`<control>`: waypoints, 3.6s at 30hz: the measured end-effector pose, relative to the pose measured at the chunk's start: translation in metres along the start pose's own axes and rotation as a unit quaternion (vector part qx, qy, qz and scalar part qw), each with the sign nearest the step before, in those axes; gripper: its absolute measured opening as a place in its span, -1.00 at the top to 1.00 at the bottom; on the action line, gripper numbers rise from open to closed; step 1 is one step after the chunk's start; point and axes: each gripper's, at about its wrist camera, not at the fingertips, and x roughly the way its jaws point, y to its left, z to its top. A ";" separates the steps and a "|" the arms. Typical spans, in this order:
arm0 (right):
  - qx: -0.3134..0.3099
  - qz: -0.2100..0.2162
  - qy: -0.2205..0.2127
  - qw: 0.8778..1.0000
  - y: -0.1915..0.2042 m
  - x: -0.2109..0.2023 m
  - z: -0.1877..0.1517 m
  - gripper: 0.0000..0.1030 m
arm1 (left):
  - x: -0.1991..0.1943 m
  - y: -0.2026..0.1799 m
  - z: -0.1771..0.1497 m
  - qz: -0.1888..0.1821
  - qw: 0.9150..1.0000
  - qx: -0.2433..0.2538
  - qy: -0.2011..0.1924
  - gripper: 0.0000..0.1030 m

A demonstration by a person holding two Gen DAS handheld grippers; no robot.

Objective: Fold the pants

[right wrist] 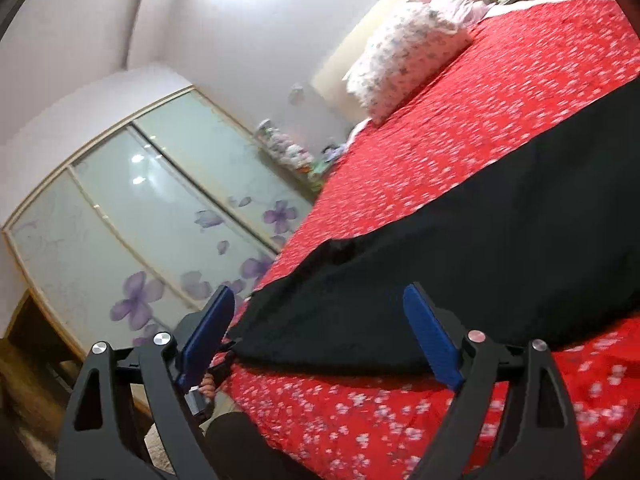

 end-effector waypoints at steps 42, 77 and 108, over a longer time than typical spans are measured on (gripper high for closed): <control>0.242 -0.372 -0.208 0.871 -0.194 -0.186 0.104 0.17 | -0.001 -0.113 -0.139 -0.059 0.962 0.267 -0.012 -0.81; -0.136 -0.369 -0.080 0.916 -0.032 -0.031 0.103 0.71 | -0.003 -0.107 -0.132 -0.082 0.967 0.240 0.002 -0.83; 0.244 -0.407 -0.216 0.853 -0.161 -0.203 0.090 0.68 | 0.000 -0.103 -0.129 -0.106 0.971 0.214 0.019 -0.85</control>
